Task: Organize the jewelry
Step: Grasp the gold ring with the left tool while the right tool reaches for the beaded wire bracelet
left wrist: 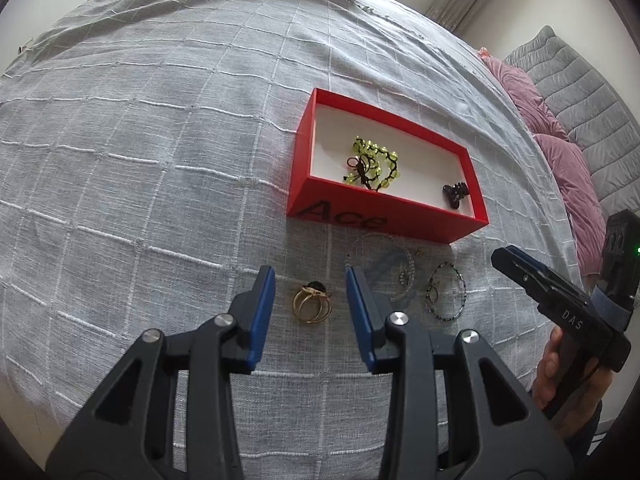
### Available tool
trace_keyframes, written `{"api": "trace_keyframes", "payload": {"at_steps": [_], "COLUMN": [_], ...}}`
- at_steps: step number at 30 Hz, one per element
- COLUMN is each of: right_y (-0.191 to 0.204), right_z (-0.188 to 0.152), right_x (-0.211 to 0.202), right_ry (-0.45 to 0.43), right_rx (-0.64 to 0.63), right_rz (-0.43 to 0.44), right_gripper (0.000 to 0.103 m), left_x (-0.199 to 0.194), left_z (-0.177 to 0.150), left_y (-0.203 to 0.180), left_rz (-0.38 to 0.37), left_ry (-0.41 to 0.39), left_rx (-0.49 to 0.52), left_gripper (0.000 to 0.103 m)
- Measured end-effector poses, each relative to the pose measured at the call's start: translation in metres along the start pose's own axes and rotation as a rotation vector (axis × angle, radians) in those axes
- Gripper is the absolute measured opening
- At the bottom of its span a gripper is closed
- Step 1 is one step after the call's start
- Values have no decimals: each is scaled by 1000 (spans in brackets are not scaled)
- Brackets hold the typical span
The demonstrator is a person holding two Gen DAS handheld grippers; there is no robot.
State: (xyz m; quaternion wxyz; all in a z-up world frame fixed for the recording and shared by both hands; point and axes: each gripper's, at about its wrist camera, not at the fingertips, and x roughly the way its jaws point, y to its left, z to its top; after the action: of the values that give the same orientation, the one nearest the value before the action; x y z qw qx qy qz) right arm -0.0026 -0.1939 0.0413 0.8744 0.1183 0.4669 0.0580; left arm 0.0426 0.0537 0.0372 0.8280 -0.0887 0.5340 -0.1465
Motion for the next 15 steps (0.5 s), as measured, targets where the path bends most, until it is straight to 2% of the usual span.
{"api": "trace_keyframes", "payload": {"at_steps": [7, 15], "right_y": [-15, -9], "right_z": [-1, -4], "right_x": [6, 8], "right_ry": [49, 68], "right_rx": [81, 43], "right_rz": [12, -21], "right_gripper": [55, 55], "left_x": [20, 35], "left_z": [-9, -15], "left_y": [-12, -17], "left_rz": [57, 101], "left_ry": [77, 120], "left_rx": [55, 73], "left_gripper": [42, 42]}}
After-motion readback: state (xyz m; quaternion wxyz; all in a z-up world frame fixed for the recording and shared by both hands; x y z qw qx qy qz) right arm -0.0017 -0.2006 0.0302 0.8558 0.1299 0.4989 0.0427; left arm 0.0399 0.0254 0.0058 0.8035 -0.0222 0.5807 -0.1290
